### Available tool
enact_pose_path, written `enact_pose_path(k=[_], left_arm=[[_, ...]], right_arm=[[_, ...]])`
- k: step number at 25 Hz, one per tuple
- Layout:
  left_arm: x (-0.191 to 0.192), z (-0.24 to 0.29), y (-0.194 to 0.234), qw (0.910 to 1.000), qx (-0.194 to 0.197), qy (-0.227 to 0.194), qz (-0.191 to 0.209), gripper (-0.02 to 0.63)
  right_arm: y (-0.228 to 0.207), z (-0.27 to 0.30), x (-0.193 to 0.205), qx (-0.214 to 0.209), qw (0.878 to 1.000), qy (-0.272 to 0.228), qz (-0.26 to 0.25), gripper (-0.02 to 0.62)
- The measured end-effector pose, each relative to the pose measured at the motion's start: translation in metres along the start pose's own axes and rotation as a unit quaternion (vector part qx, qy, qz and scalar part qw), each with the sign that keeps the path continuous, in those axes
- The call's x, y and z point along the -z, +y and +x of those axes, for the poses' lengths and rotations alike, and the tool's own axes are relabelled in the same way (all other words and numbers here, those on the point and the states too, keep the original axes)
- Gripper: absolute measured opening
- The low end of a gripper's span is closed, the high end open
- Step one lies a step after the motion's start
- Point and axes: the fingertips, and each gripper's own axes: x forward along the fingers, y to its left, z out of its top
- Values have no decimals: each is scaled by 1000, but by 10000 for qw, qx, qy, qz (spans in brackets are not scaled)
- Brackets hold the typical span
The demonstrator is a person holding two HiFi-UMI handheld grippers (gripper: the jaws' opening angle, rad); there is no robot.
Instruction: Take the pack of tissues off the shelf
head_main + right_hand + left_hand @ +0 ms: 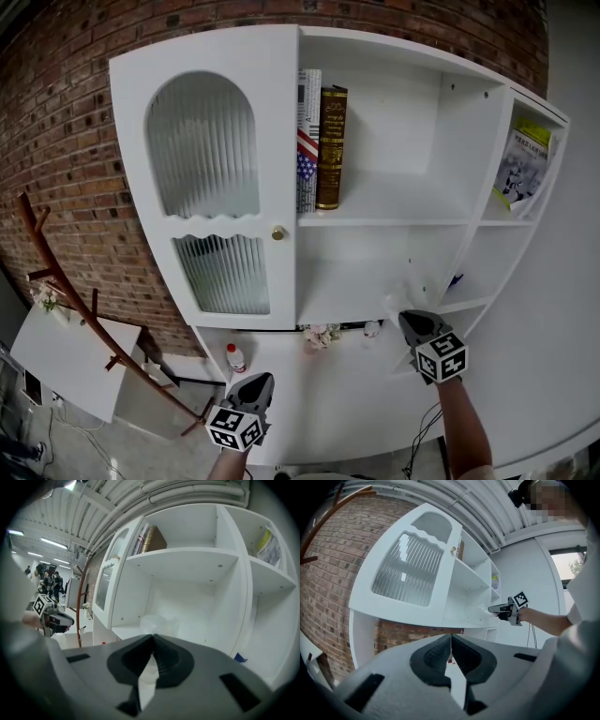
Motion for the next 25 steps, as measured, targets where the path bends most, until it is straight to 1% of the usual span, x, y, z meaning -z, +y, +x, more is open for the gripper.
enact_pose_path(k=[5, 14, 25], left_arm=[[0, -4, 3, 10000, -41, 3, -11, 26], [1, -11, 6, 9999, -97, 18, -16, 26], [1, -18, 13, 9998, -202, 44, -19, 26]], right_arm=[[10, -11, 1, -11, 9999, -117, 104, 28], [32, -33, 7, -67, 9996, -262, 84, 28], [48, -52, 24, 12, 9983, -481, 341, 29]])
